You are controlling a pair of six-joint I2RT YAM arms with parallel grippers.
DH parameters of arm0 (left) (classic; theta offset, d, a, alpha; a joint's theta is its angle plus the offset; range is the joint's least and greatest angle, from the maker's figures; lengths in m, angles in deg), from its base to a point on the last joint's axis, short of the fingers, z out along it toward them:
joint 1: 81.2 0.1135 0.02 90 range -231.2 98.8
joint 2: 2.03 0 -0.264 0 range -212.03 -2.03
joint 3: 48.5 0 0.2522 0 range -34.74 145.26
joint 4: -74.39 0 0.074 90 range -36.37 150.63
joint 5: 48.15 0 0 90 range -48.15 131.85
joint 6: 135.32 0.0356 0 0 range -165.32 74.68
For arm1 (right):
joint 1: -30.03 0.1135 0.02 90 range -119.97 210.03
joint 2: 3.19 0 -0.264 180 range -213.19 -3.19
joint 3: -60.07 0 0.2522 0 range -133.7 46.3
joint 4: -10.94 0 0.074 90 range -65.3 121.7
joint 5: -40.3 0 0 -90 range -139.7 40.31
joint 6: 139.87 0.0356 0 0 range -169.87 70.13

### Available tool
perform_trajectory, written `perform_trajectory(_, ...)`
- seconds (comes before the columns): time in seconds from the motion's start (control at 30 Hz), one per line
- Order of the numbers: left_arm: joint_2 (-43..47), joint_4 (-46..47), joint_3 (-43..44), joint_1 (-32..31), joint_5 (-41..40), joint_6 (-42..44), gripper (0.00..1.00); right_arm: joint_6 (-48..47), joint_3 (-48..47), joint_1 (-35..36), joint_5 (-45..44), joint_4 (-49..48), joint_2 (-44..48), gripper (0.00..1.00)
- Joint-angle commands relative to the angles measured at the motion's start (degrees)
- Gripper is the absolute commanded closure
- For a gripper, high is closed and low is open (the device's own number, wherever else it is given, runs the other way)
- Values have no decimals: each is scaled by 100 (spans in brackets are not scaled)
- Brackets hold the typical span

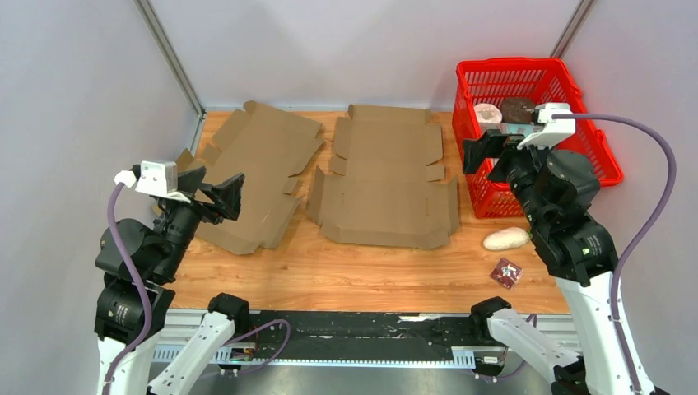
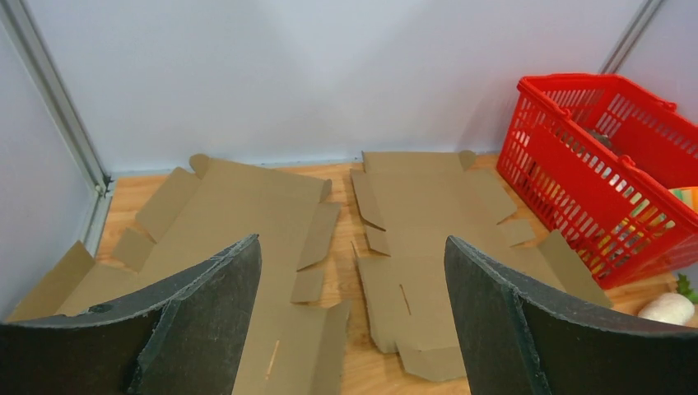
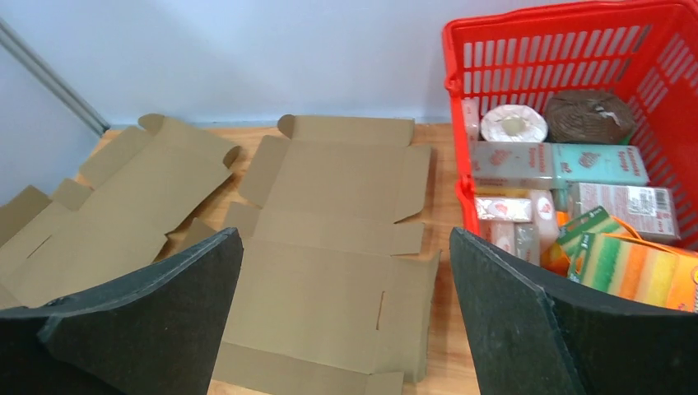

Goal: Fold the paper box

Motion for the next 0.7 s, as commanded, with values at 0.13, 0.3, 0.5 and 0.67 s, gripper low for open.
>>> perform_trajectory(0.13, -59, -45, -238, 23, 265, -145, 11, -236, -410, 1460, -173, -55, -771, 0)
perform_trajectory(0.3, -199, -185, -502, 23, 502, -435, 10, 80, -77, 2460, 514, -477, -1342, 0)
perform_trajectory(0.5, -779, -748, -756, 14, 950, -1085, 15, 458, 722, 2762, 733, -767, -1554, 0)
perform_trajectory(0.67, -1113, -389, -1573, 14, 1855, -1664, 23, 967, 1601, 2762, 787, -855, -1239, 0)
